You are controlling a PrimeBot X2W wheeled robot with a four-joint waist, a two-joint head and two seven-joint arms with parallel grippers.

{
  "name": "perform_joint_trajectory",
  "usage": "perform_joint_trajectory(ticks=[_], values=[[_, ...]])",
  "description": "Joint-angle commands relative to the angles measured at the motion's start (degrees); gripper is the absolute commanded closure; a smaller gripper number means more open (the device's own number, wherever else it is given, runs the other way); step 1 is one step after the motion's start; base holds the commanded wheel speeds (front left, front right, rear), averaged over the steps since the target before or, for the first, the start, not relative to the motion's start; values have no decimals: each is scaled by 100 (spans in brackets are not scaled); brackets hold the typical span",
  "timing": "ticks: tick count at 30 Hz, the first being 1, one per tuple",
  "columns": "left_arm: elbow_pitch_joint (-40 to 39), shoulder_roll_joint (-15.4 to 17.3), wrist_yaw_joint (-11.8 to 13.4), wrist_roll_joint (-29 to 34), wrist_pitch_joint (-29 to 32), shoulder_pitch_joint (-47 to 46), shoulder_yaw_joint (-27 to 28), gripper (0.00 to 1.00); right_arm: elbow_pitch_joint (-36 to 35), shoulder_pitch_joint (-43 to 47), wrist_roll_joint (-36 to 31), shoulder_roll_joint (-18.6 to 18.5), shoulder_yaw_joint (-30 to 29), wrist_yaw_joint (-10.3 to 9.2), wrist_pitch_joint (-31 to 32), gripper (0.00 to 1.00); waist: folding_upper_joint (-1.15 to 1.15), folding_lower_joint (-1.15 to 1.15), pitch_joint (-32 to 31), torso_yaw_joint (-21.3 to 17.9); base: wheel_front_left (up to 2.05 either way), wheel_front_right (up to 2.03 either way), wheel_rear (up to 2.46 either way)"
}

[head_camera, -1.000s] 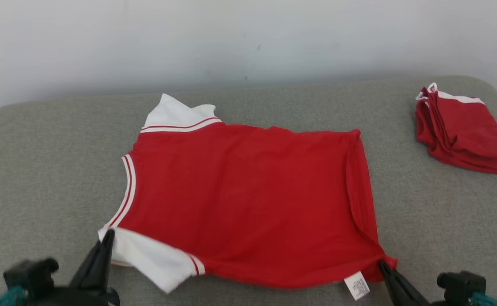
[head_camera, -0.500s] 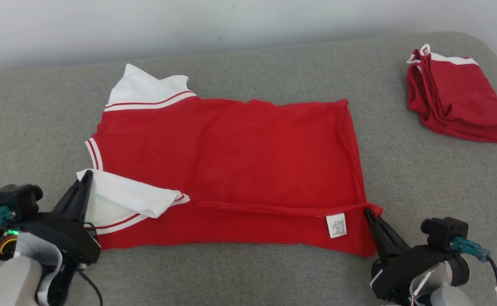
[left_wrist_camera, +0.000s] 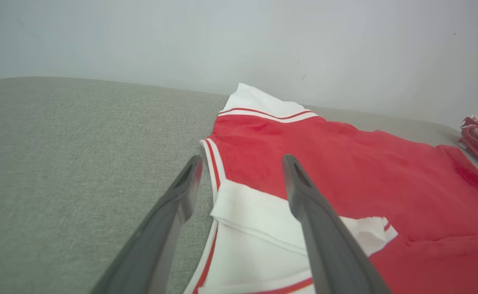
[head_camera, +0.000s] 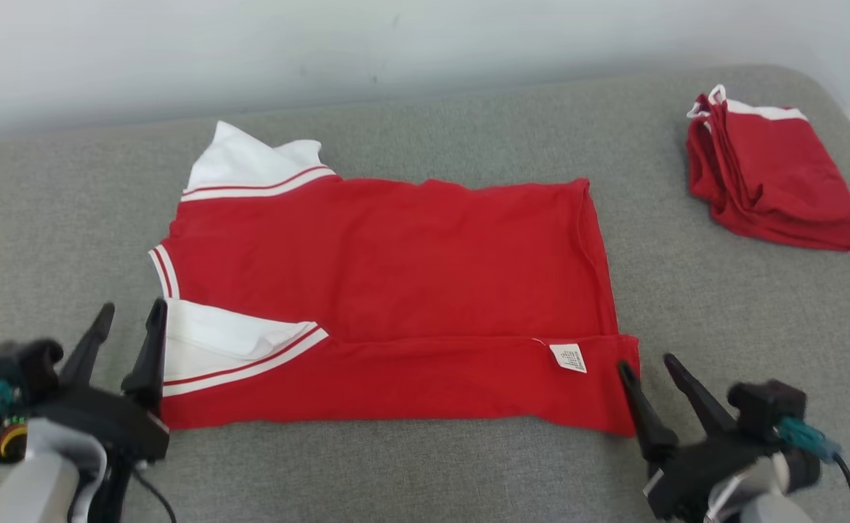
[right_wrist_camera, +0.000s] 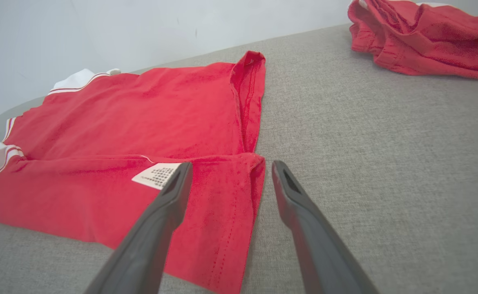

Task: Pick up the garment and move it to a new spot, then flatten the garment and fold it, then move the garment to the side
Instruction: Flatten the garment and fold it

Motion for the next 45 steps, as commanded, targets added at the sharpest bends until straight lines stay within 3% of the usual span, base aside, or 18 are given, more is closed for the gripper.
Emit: perform_joint_trajectory(ticks=[1, 12, 22, 23, 24, 25, 26, 36, 45], values=[[-42, 3, 8, -73, -57, 188, 65, 0, -58, 156, -66, -57, -48, -16, -61, 0, -1, -1, -113, 38, 0, 0, 0], [-374, -1, 73, 107, -160, 1320, 277, 0, -479, 802, -348, 185, -578, -16, 195, 0, -1, -1, -151, 123, 0, 0, 0], [334, -162, 25, 119, -24, 954, 11, 0, 182, 389, -816, 555, -585, -16, 387, 0, -1, -1, 65, 73, 0, 0, 0], [396, -177, 19, 96, -21, 917, -12, 0, 249, 355, -832, 581, -577, -16, 365, 26, -1, -1, 71, 74, 0, 0, 0], [459, -190, 13, 81, -25, 883, -36, 53, 327, 330, -850, 597, -565, -16, 348, 73, -1, -1, 69, 77, 0, 0, 0], [512, -216, 7, 58, -30, 859, -62, 92, 397, 316, -852, 608, -560, -16, 326, 100, -1, -1, 51, 87, 0, 0, 0], [562, -229, 2, 55, -38, 852, -89, 100, 461, 305, -846, 615, -552, -16, 305, 100, -1, -1, 31, 95, 0, 0, 0], [630, -375, 10, -152, -141, 1225, -206, 100, 751, 437, -604, 405, -544, -16, 98, 100, -1, -1, -554, 359, 0, 0, 0], [82, -590, 58, -72, -153, 1921, -52, 100, 328, 1032, -578, 105, -578, -16, 235, 100, -1, -1, -887, 680, 0, 0, 0]])
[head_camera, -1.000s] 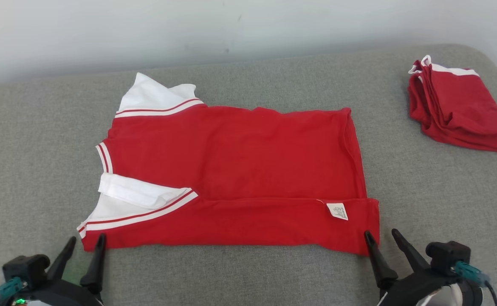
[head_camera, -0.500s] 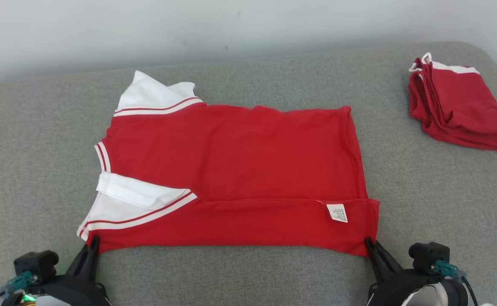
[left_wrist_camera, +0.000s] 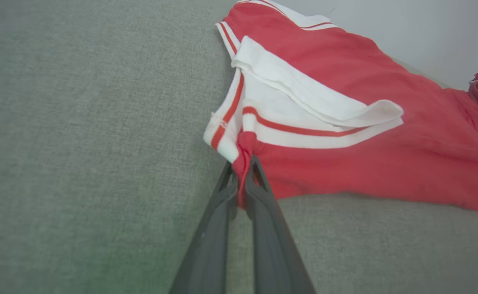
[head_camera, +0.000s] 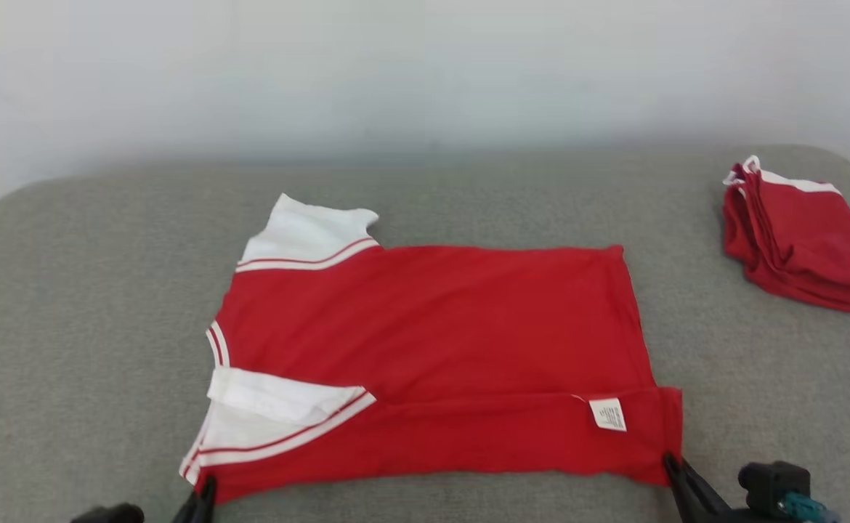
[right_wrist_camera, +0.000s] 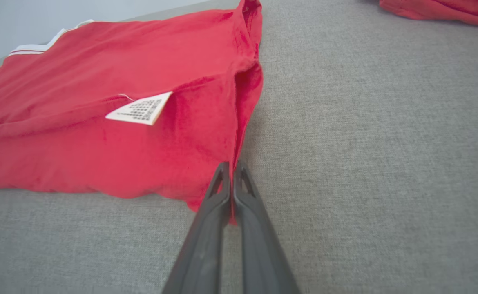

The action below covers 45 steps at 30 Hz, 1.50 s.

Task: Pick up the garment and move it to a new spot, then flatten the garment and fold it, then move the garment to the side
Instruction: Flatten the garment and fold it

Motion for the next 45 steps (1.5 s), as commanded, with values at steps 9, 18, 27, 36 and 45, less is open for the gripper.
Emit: perform_joint_trajectory(ticks=[9, 18, 27, 36, 45], values=[[-429, -205, 165, 58, -15, 718, 29, 100, -909, 941, 3, -158, -307, -16, 498, 100, 0, 1, -283, 310, 0, 0, 0], [-751, -223, 359, 492, -16, 803, 329, 0, -1326, 986, -283, 42, -542, -16, 451, 0, 0, 1, -347, 251, 0, 0, 0], [-1936, -408, 552, 1474, -16, 1038, 1547, 0, -1761, 841, -603, 400, -915, -16, -171, 0, 0, 1, -440, 236, 0, 0, 0], [-2755, -618, 479, 2558, -16, 1333, 2435, 0, -2068, 815, -926, 716, -1174, -16, -619, 0, 0, 1, -572, 183, 0, 0, 0], [-2976, -755, 296, 3058, -16, 1614, 2574, 0, -2213, 1030, -1097, 836, -1289, -16, -807, 0, 0, 1, -599, 213, 0, 0, 0]])
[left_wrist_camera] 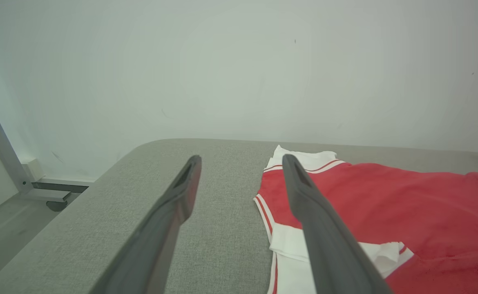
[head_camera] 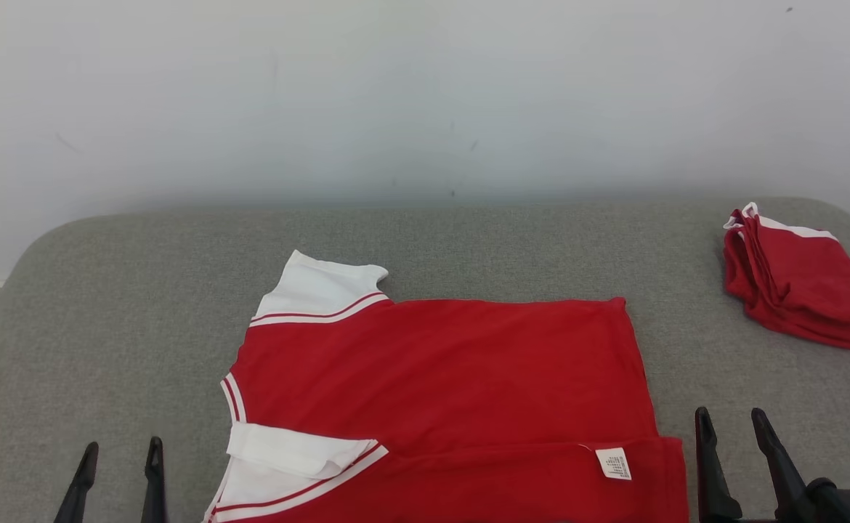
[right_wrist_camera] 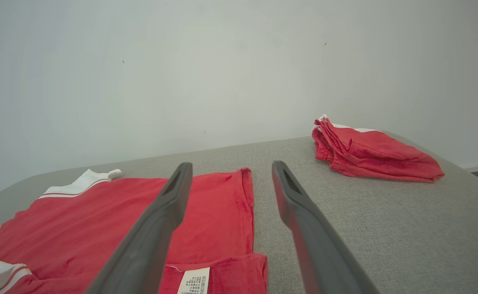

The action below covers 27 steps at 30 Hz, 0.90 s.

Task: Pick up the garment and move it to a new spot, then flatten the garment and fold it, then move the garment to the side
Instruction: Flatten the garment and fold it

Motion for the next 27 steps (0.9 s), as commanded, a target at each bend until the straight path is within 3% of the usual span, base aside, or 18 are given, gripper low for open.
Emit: perform_joint_trajectory(ticks=[1, 17, 20, 27], values=[[26, -33, -35, 49, -15, 110, 12, 0, -25, 83, -59, 29, -17, -16, -46, 0, 0, 0, 3, 15, 0, 0, 0], [314, -158, -282, 251, -15, -105, 179, 0, 244, -157, -184, 9, 135, -16, -219, 0, 0, 0, 109, 0, 0, 0, 0], [460, -21, -296, 230, -15, -436, 139, 0, 326, -457, -220, -104, 219, -16, -95, 0, 0, 0, 189, -74, 0, 0, 0], [1145, 820, -331, -256, 153, -2061, -618, 0, 945, -1754, -144, -349, 454, -16, 291, 0, 0, 0, 768, -268, 0, 0, 0]])
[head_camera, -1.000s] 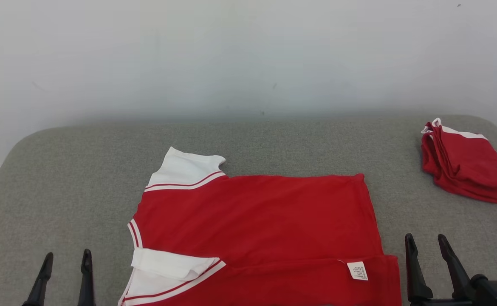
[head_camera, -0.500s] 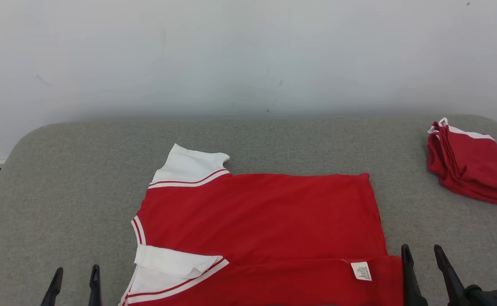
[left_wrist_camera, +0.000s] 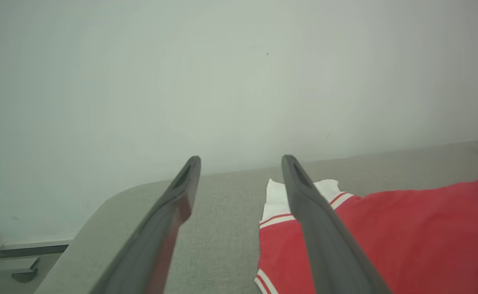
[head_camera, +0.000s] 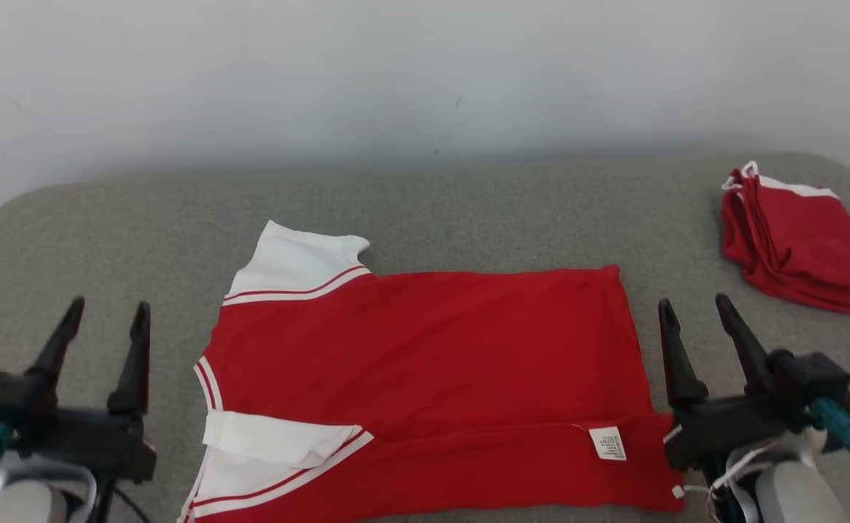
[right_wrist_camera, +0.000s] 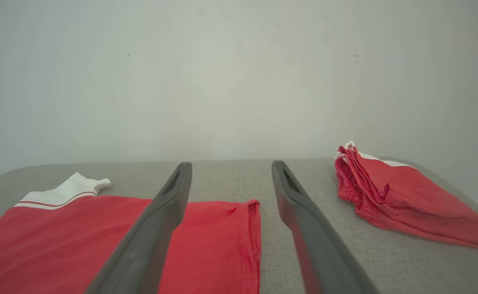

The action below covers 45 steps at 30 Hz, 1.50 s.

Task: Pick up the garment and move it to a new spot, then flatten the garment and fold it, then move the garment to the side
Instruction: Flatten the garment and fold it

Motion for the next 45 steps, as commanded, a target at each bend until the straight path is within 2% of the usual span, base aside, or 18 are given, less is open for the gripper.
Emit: perform_joint_trajectory(ticks=[1, 7, 13, 14, 24, 32, 45], values=[[117, 172, 8, -186, 17, -355, -146, 0, 129, -266, 19, -15, 60, -16, 7, 0, 0, -1, 402, -156, 0, 0, 0], [704, 858, 8, -893, 221, -1811, -1072, 0, 997, -1456, -96, -36, 364, -17, 132, 0, 0, -1, 1074, -425, 0, 0, 0], [1386, 1246, 7, -1671, 488, -3040, -1919, 0, 1930, -2544, -262, 67, 540, -17, 358, 0, 0, -1, 1620, -666, 0, 0, 0], [1386, 1246, 7, -1671, 488, -3040, -1919, 0, 1930, -2544, -262, 67, 540, -17, 358, 0, 0, -1, 1620, -666, 0, 0, 0], [2064, 1652, 8, -2753, 1228, -4358, -3536, 0, 3171, -3793, -487, 335, 609, -17, 686, 0, 0, -1, 2180, -930, 0, 0, 0], [2496, 1901, 8, -3484, 1700, -4923, -4361, 0, 3920, -4383, -398, 432, 854, -17, 991, 0, 0, -1, 2365, -1137, 0, 0, 0], [3142, 2058, 7, -4094, 1714, -5428, -5116, 0, 4289, -4798, 567, 447, 1895, -17, 1189, 0, 0, -1, 2641, -1294, 0, 0, 0]])
